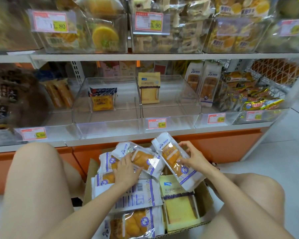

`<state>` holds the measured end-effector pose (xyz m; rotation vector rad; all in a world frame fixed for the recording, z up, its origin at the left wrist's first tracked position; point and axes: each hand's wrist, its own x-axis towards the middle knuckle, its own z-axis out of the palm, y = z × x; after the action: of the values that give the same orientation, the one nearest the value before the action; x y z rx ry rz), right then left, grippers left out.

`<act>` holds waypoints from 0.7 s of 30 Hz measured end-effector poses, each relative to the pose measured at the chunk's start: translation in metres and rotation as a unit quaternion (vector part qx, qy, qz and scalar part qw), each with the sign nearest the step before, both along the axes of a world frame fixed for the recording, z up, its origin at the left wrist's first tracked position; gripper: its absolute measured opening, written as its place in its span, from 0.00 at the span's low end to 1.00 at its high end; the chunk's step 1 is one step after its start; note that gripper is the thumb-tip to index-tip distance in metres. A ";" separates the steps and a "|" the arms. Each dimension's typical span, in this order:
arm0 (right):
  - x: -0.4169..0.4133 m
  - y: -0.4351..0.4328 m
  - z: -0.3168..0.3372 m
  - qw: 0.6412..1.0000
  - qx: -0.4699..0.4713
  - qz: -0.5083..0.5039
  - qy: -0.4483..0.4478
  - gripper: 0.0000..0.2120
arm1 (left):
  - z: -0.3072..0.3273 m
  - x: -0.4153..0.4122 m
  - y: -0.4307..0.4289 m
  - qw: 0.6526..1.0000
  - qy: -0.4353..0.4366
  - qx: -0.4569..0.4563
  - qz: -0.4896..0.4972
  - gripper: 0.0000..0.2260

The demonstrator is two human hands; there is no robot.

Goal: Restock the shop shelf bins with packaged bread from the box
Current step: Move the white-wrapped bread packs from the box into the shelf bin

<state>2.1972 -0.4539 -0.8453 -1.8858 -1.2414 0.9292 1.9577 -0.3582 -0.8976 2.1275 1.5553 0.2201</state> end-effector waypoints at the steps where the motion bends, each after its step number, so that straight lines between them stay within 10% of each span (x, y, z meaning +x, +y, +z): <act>1: 0.000 -0.001 0.001 1.000 -0.001 -0.004 0.000 0.23 | 0.000 -0.001 -0.002 0.999 -0.034 -0.006 0.027 0.34; 7: -0.001 -0.005 0.001 1.000 -0.002 -0.006 0.014 0.23 | -0.001 0.009 0.001 0.903 -0.323 -0.241 0.151 0.44; 16: 0.001 -0.016 -0.005 0.997 -0.012 -0.043 0.059 0.24 | 0.003 0.042 -0.003 0.837 -0.393 -0.243 0.294 0.34; 21: 0.005 -0.021 0.001 0.992 0.015 -0.077 0.100 0.22 | 0.006 0.036 0.000 0.854 -0.378 -0.217 0.283 0.29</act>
<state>2.2019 -0.4753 -0.8440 -1.7888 -0.9727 0.9837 1.9941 -0.3581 -0.8913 0.9874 1.4833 0.7265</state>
